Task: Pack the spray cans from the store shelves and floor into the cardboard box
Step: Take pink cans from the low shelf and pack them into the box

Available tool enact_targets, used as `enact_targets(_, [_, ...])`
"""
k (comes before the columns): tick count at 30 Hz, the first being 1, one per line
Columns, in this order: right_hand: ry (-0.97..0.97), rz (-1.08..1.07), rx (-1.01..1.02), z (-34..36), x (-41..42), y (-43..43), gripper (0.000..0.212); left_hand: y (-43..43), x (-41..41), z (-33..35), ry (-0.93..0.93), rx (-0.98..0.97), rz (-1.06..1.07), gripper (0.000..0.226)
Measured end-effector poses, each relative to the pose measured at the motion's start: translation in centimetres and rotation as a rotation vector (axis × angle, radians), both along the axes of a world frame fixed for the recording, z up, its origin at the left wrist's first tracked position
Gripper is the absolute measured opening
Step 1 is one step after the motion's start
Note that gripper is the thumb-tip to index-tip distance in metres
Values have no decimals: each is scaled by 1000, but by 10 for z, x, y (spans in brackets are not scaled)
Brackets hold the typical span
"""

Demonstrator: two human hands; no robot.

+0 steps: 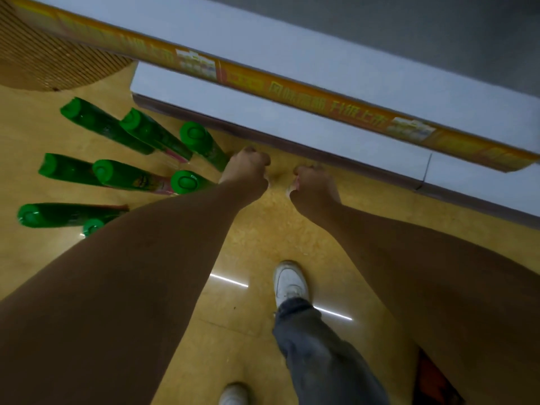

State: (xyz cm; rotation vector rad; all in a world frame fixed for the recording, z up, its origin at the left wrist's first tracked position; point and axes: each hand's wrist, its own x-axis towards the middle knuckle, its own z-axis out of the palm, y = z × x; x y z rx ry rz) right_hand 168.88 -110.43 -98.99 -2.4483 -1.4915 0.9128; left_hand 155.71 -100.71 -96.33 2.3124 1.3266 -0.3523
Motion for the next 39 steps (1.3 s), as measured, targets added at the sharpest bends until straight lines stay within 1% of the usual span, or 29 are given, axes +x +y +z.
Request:
enact_targets(5, [0, -11, -14, 82, -7, -1, 29, -7, -8, 81, -22, -13, -64, 37])
enact_targets(7, [16, -21, -15, 122, -13, -2, 27, -9, -15, 118, -30, -20, -60, 29])
enact_targets(9, [14, -12, -33, 163, -16, -1, 29, -10, -20, 159, -16, -9, -69, 22])
enact_targets(11, [3, -8, -35, 206, -17, -3, 24, -11, -22, 201, 6, 9, -120, 30])
enact_targets(13, [-10, -8, -28, 249, -19, -4, 25, -12, -26, 248, 32, 22, -180, 37])
enact_targets(16, [-51, 4, -6, 318, -21, -8, 32, -12, -31, 318, 18, 32, -222, 37])
enact_targets(19, [-58, 22, 16, 389, -22, -15, 26, -20, -34, 389, 14, 50, -257, 38])
enact_targets(23, [-166, 77, 61, 480, -31, -33, 24, -39, -46, 476, -2, 80, -300, 41])
enact_targets(27, [-222, 72, 109, 578, -46, -64, 15, -65, -60, 569, -3, 198, -385, 35])
enact_targets(28, [-227, 64, 128, 604, -52, -76, 17, -72, -64, 593, 0, 221, -408, 34])
enact_targets(30, [-224, 38, 176, 652, -63, -102, 31, -87, -71, 642, -7, 265, -439, 34])
enact_targets(31, [-225, 20, 197, 673, -67, -115, 33, -96, -75, 665, -20, 284, -455, 33])
enact_targets(33, [-278, -44, 227, 712, -74, -138, 18, -117, -82, 710, -53, 322, -500, 32])
enact_targets(34, [-283, -68, 253, 731, -77, -149, 17, -128, -86, 731, -64, 337, -521, 33])
enact_targets(35, [-289, -71, 272, 750, -80, -160, 21, -139, -88, 750, -75, 348, -530, 34])
enact_targets(37, [-317, -81, 296, 788, -85, -184, 18, -161, -91, 787, -101, 368, -542, 36])
enact_targets(39, [-333, -86, 330, 824, -88, -208, 28, -184, -91, 820, -129, 387, -561, 36])
